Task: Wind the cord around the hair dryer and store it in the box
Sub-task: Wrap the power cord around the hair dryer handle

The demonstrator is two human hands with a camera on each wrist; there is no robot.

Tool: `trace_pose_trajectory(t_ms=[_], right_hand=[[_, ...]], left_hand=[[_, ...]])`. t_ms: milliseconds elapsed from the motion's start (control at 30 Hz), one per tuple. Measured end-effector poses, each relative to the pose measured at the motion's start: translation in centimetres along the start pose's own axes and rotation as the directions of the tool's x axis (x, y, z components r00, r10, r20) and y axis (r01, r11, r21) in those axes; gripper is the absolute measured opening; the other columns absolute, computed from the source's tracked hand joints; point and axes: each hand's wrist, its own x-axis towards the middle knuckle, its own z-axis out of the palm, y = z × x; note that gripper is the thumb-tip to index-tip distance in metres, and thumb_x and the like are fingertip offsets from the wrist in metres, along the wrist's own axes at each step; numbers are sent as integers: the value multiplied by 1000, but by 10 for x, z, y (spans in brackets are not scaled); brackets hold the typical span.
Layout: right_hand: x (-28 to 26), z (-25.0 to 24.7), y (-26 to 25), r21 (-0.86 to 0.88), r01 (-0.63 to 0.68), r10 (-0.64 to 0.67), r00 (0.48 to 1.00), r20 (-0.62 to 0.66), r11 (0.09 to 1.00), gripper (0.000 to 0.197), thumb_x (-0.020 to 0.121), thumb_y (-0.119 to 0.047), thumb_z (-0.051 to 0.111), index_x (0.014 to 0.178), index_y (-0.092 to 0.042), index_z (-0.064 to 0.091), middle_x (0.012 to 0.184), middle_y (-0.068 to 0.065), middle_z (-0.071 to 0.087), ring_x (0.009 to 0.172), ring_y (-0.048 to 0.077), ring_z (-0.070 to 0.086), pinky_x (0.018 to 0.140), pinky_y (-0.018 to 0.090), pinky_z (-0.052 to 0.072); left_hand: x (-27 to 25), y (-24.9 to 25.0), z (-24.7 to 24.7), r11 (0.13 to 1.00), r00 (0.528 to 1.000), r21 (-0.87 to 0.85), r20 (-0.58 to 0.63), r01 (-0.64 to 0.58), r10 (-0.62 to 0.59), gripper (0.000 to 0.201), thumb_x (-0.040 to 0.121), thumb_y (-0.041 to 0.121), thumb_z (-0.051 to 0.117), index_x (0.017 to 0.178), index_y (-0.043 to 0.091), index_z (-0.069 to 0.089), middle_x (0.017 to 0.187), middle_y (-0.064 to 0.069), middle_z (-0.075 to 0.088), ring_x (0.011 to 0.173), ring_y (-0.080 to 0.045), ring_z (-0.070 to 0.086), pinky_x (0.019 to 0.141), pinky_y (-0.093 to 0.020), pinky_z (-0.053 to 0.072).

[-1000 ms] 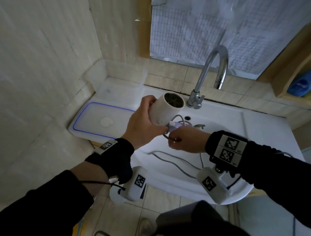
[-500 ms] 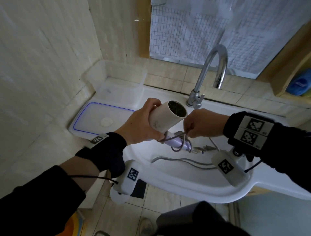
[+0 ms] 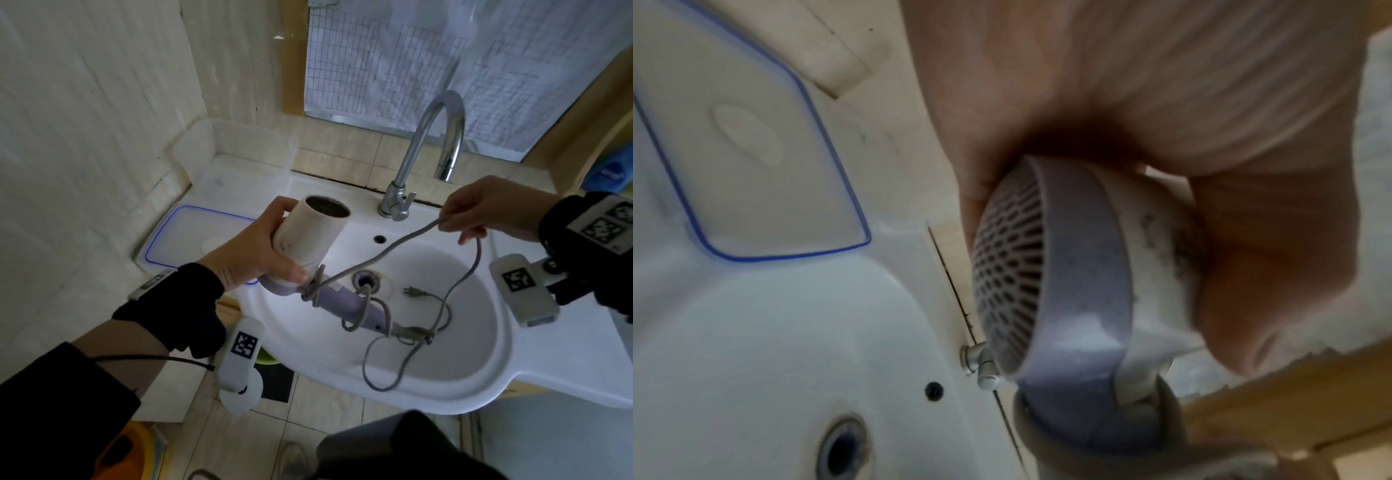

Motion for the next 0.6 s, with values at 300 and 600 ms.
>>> trace_pose_trajectory(t_ms=[300, 600], right_hand=[[23, 25, 17, 199, -54, 60, 998, -25, 978, 17, 88, -13, 58, 97, -10, 72, 54, 3, 52, 49, 13, 50, 63, 32, 57], [34, 82, 17, 79, -140, 134, 988, 73, 987, 22, 93, -22, 51, 77, -15, 63, 51, 0, 44, 45, 14, 36, 48, 25, 36]], left_hand=[[12, 3, 0, 919, 999, -394, -39, -31, 17, 95, 45, 7, 69, 133, 15, 35, 113, -18, 53, 98, -30, 59, 79, -42, 54], [23, 9, 13, 801, 971, -585, -239, -128, -19, 92, 48, 9, 68, 134, 8, 34, 113, -15, 50, 97, -27, 56, 84, -40, 52]])
